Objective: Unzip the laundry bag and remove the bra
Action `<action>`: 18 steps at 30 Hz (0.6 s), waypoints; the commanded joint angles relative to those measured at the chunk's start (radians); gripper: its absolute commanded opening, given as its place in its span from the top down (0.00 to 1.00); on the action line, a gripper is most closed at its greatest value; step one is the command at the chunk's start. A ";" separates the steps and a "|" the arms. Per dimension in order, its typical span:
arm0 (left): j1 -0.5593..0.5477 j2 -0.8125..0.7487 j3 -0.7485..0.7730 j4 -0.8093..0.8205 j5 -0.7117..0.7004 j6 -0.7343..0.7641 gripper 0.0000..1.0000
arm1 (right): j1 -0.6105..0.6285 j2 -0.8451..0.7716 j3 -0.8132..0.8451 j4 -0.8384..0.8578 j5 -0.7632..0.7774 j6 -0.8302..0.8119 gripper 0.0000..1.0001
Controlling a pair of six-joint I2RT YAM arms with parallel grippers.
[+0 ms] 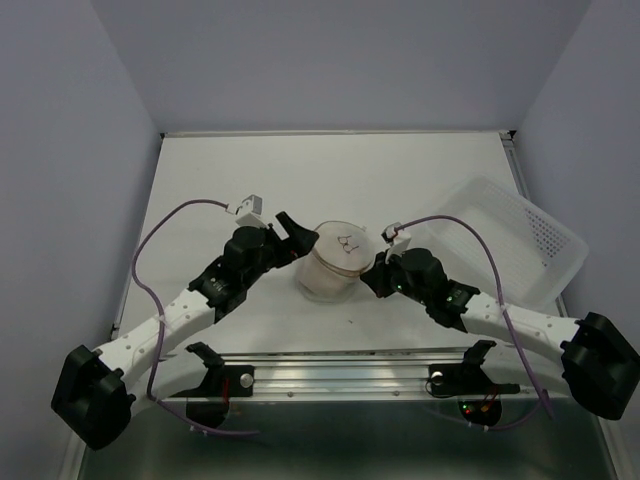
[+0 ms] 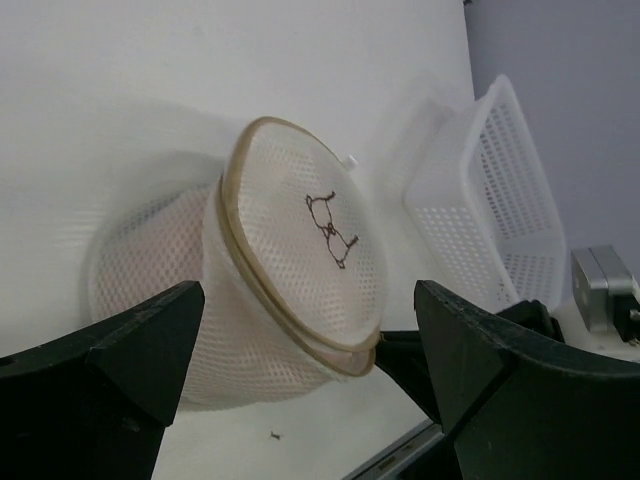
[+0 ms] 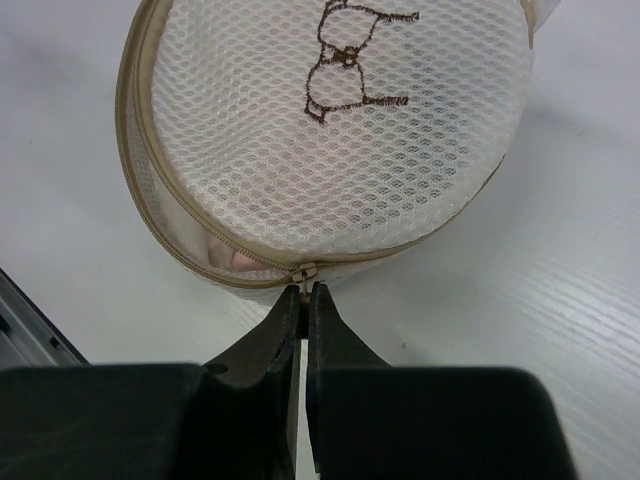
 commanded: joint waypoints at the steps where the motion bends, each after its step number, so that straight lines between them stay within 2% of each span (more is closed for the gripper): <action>1: -0.087 -0.020 -0.065 0.032 -0.089 -0.100 0.01 | -0.005 0.037 0.032 0.104 -0.021 0.026 0.99; 7: -0.133 0.092 -0.055 0.104 -0.092 -0.129 0.07 | -0.005 0.061 0.032 0.123 -0.034 0.038 0.99; 12: -0.138 0.192 -0.003 0.133 -0.088 -0.109 0.19 | -0.005 0.052 0.030 0.123 -0.037 0.037 0.99; 15: -0.138 0.240 0.022 0.150 -0.089 -0.102 0.38 | -0.005 0.049 0.029 0.118 -0.037 0.035 0.99; 16: -0.138 0.258 0.028 0.147 -0.089 -0.093 0.54 | -0.005 0.046 0.026 0.112 -0.035 0.035 0.99; 18: -0.138 0.267 0.043 0.135 -0.103 -0.085 0.74 | -0.005 0.032 0.022 0.108 -0.029 0.027 0.99</action>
